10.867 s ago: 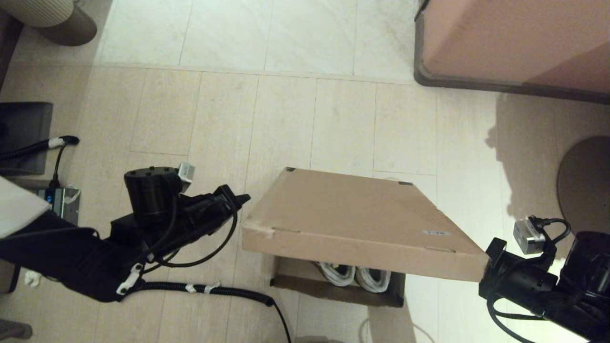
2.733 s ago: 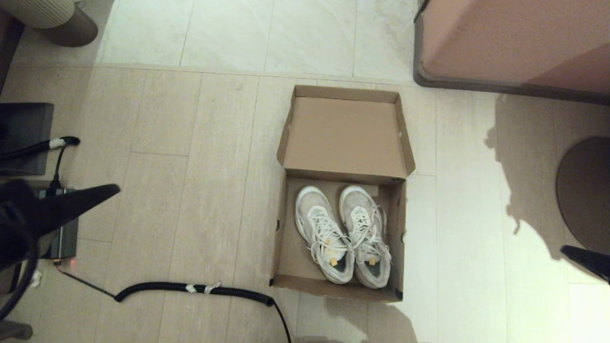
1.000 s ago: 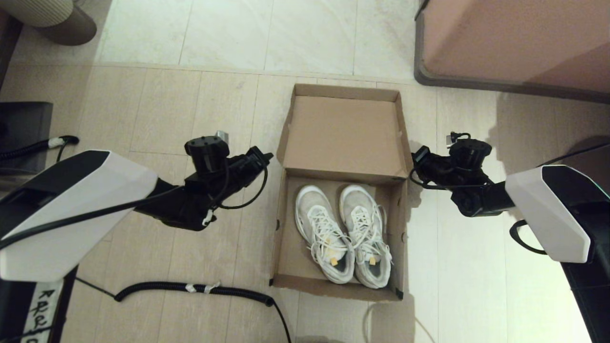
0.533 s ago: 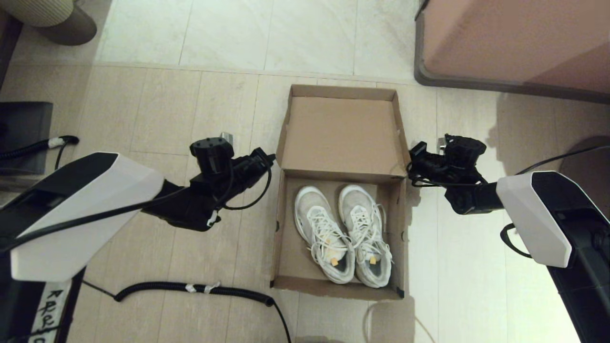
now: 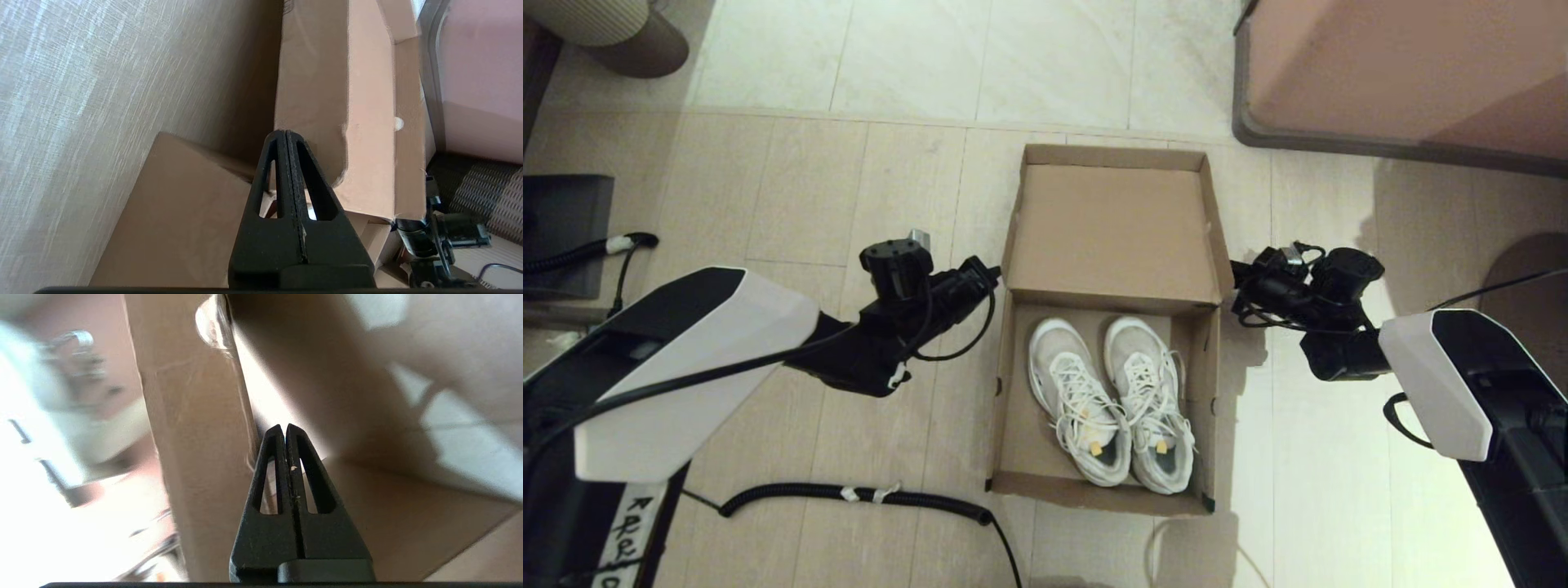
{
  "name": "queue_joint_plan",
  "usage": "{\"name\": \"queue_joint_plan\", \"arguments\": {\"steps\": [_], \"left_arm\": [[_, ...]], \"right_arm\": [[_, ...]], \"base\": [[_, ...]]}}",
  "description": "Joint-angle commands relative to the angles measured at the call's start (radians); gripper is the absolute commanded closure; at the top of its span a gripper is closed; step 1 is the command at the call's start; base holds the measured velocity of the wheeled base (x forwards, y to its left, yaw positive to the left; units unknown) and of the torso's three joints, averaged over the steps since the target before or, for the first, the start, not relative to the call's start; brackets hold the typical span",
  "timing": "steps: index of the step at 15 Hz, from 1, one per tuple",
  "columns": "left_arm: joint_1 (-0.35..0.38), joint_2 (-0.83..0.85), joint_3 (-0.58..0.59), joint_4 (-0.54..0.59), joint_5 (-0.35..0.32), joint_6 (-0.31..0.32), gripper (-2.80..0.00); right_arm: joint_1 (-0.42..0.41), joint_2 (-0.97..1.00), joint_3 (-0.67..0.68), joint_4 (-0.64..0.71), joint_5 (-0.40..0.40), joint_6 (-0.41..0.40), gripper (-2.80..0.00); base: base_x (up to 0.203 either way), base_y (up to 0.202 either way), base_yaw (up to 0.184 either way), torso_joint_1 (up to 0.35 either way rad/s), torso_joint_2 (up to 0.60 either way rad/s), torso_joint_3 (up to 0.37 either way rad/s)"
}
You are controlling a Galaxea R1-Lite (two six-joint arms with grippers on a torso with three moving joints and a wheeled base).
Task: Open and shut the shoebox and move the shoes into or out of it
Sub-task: Close the shoe box
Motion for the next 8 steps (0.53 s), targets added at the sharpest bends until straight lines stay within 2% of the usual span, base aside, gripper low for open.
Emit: {"name": "queue_joint_plan", "arguments": {"steps": [1,8], "left_arm": [[-0.001,0.012,-0.008,-0.005,-0.002,-0.004,0.0],[-0.024,0.027,-0.032,-0.005,-0.002,-0.005,0.0]], "right_arm": [[-0.003,0.022,-0.003,-0.038,0.039,0.037,0.0],[0.002,0.008,-0.008,-0.041,0.063,0.045,0.0]], "base": [[0.0,0.0,0.0,0.0,0.0,0.0],[0.0,0.0,0.0,0.0,0.0,0.0]]}}
